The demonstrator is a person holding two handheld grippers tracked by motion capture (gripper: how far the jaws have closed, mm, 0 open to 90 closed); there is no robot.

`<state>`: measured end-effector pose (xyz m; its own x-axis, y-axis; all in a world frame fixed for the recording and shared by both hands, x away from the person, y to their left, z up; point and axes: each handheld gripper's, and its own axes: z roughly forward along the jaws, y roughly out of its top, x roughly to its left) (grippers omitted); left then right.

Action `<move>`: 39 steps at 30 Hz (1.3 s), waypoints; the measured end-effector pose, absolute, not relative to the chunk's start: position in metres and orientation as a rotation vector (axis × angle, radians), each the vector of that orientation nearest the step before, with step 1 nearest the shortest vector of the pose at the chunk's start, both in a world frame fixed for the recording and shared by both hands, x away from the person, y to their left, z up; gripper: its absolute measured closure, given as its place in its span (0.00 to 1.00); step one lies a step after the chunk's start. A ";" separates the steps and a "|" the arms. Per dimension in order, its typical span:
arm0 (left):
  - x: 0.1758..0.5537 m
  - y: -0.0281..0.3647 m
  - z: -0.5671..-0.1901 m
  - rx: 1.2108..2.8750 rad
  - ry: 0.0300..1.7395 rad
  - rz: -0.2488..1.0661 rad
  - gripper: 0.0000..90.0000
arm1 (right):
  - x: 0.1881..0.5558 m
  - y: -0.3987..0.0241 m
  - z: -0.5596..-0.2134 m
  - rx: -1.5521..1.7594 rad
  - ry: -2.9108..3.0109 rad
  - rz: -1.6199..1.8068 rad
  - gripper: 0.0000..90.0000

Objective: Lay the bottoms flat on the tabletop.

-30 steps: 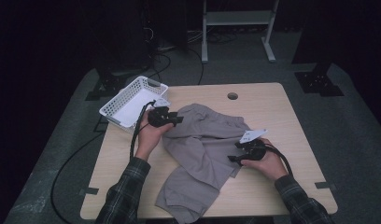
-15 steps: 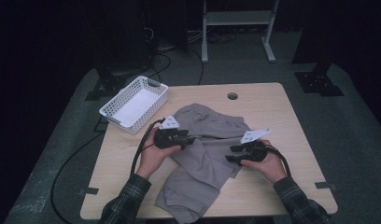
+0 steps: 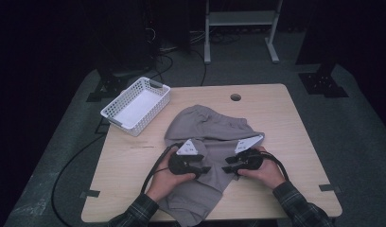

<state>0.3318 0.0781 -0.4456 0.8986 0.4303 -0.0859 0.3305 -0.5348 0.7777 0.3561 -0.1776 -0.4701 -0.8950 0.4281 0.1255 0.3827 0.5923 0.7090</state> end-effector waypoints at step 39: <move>0.331 0.071 -0.439 2.138 0.568 0.143 0.99 | 0.357 -0.174 -0.473 0.659 2.767 1.149 0.70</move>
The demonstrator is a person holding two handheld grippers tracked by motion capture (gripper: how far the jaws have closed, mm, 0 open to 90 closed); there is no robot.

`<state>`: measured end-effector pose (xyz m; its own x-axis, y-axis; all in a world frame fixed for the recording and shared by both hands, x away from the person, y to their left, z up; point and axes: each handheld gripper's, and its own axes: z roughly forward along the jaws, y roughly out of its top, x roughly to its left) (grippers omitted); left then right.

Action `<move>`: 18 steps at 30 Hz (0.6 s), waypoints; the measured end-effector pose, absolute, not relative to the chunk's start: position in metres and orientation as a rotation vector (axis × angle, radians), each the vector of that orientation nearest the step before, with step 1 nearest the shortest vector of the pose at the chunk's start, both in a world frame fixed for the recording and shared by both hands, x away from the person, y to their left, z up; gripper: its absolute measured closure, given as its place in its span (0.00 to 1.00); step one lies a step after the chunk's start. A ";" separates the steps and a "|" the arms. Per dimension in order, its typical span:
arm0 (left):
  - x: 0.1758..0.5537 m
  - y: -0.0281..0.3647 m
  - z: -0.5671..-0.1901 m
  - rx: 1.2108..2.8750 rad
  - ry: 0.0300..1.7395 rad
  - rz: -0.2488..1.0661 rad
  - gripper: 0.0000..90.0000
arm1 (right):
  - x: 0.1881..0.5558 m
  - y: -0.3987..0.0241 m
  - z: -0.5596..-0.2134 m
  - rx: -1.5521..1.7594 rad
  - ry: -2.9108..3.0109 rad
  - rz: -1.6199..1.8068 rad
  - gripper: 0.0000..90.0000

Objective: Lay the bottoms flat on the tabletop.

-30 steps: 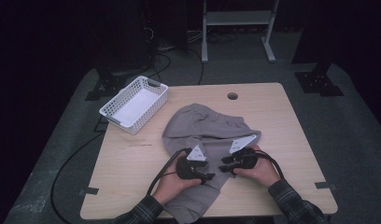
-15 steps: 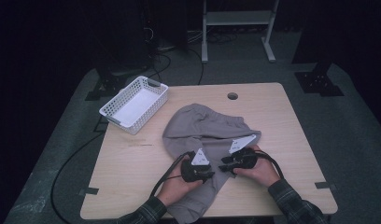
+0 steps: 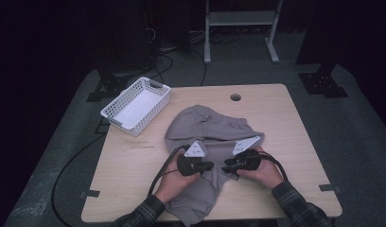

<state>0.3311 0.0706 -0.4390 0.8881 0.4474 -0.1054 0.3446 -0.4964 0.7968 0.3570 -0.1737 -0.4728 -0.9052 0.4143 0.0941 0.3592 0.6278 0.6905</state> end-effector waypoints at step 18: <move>0.354 0.140 -0.407 1.953 0.688 0.229 0.99 | 0.358 -0.175 -0.472 0.653 2.767 1.123 0.79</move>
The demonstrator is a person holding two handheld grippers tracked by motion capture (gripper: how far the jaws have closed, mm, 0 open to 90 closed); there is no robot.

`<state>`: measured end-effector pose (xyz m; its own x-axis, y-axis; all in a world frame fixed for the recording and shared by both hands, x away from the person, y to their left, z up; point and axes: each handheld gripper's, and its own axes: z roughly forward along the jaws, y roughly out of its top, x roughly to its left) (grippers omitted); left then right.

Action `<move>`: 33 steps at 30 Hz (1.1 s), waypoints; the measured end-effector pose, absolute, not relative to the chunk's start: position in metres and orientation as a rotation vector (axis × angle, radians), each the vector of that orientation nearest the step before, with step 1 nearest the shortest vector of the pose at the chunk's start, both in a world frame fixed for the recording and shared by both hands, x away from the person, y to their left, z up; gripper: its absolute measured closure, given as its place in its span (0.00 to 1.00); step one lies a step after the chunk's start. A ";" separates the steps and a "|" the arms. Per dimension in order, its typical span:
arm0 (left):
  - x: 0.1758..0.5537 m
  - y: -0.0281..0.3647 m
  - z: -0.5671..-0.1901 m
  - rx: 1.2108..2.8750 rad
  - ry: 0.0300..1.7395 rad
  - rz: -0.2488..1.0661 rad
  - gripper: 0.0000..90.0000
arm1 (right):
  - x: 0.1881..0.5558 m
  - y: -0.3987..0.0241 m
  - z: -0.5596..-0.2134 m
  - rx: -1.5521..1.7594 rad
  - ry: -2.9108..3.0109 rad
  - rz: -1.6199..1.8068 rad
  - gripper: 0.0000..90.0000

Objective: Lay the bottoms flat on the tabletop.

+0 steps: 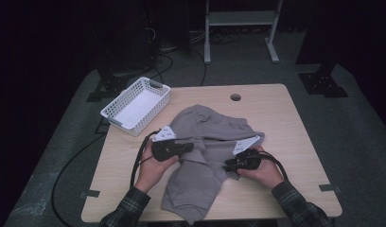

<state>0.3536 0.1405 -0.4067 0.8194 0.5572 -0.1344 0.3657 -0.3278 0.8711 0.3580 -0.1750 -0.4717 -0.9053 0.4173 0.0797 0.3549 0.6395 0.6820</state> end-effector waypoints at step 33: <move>0.365 0.171 -0.410 1.891 0.752 0.204 0.99 | 0.370 -0.208 -0.443 0.858 2.588 1.312 0.78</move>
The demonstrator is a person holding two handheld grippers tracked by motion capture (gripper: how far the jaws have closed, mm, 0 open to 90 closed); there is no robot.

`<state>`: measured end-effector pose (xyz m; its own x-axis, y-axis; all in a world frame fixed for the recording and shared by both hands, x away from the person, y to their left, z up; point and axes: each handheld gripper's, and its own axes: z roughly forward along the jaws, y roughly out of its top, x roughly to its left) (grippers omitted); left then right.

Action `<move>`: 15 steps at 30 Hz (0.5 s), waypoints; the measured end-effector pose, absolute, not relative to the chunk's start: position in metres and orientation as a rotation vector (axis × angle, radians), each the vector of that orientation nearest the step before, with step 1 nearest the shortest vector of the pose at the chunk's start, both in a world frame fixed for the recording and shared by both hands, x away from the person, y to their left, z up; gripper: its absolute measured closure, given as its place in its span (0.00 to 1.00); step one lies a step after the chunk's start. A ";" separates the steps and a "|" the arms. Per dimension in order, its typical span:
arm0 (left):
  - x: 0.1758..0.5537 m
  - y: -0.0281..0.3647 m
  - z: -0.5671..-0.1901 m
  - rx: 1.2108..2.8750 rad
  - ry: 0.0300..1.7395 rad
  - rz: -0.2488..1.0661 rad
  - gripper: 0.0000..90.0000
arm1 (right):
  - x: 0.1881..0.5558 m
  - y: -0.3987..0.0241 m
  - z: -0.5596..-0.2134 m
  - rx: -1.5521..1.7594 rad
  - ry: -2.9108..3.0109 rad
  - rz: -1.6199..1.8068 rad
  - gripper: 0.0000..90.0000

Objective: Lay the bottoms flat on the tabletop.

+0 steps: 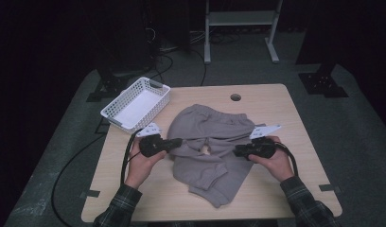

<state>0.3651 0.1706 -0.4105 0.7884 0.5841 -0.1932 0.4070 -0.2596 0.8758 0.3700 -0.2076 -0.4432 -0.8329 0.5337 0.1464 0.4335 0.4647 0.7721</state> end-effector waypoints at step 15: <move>0.365 0.171 -0.409 1.878 0.755 0.198 0.99 | 0.374 -0.167 -0.460 0.817 2.719 1.263 0.99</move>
<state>0.3649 0.1714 -0.4094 0.7867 0.5831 -0.2025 0.4092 -0.2470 0.8784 0.3736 -0.1673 -0.4603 -0.8612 0.4740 0.1836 0.4460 0.5312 0.7204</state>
